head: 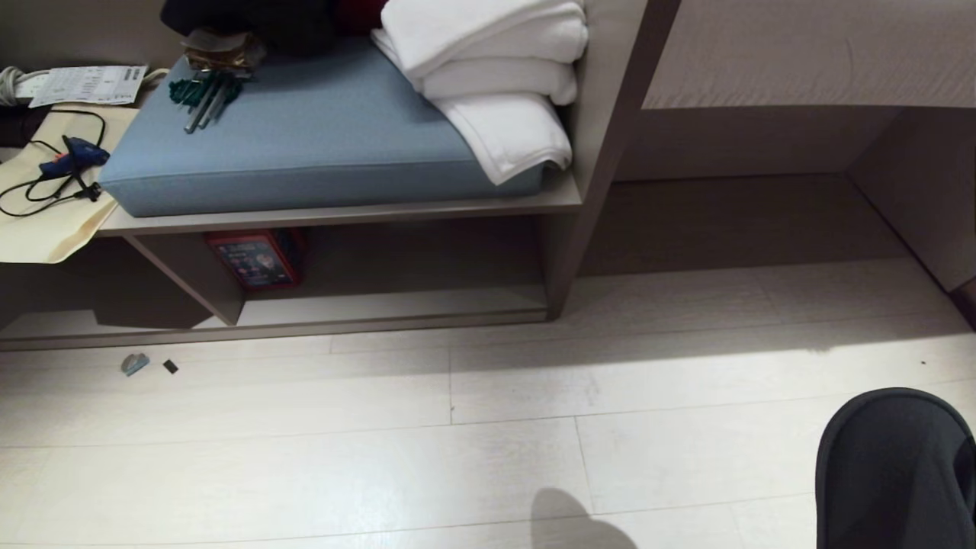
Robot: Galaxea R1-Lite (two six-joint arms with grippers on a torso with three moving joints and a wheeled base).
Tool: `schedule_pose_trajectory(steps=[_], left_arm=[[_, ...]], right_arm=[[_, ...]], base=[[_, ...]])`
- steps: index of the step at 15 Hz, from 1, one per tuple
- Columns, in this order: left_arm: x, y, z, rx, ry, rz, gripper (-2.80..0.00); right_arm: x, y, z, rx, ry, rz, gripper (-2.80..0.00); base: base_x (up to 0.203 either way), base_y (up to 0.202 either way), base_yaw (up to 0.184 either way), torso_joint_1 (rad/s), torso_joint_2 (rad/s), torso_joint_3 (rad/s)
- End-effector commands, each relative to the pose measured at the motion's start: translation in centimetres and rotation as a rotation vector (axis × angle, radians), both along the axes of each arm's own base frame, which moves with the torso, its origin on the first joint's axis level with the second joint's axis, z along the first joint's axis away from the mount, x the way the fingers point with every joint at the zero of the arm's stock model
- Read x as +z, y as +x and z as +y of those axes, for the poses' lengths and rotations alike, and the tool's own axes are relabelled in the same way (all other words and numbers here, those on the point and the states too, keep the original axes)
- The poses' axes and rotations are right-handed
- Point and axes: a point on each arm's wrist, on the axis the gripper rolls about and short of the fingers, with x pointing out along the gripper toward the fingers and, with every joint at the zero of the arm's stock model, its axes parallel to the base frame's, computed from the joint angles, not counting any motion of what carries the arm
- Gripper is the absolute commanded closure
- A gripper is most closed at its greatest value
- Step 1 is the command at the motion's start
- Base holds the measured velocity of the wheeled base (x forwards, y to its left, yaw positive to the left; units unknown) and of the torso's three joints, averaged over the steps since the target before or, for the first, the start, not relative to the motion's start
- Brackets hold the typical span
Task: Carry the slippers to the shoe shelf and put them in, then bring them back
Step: Place the slippers into the shoe cabinet
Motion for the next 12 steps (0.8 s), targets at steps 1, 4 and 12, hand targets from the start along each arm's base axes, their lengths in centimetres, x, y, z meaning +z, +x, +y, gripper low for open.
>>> schedule_pose_trajectory(steps=[1, 4, 12], left_arm=[[-0.2, 0.07, 0.0, 0.0, 0.0, 0.008, 0.0], [-0.2, 0.07, 0.0, 0.0, 0.0, 0.008, 0.0], [-0.2, 0.06, 0.0, 0.002, 0.0, 0.007, 0.0]], right_arm=[[0.04, 0.0, 0.0, 0.001, -0.003, 0.0, 0.0], [0.0, 0.01, 0.0, 0.001, -0.001, 0.002, 0.0], [-0.01, 0.01, 0.0, 0.001, -0.001, 0.003, 0.0]], base=[[0.0, 0.0, 0.0, -0.001, 0.0, 0.206], [0.0, 0.0, 0.0, 0.002, 0.0, 0.199], [0.0, 0.0, 0.0, 0.001, 0.0, 0.203]])
